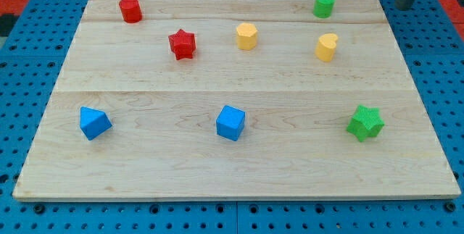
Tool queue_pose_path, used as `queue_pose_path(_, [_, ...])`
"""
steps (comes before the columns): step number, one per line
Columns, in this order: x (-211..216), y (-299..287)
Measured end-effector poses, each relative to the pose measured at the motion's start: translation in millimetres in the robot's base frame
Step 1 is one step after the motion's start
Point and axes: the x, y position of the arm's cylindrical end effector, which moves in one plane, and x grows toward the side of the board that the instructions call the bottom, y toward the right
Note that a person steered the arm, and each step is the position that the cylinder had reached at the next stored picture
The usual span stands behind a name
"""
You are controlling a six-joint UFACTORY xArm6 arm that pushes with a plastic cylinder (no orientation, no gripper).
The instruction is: Touch the bottom left side of the yellow heart
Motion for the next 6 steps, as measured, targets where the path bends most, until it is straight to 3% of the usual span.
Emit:
queue_pose_path(1, [11, -3])
queue_pose_path(2, [76, -42])
queue_pose_path(3, [124, -140])
queue_pose_path(4, [161, -187])
queue_pose_path(5, [165, -266])
queue_pose_path(6, [121, -300])
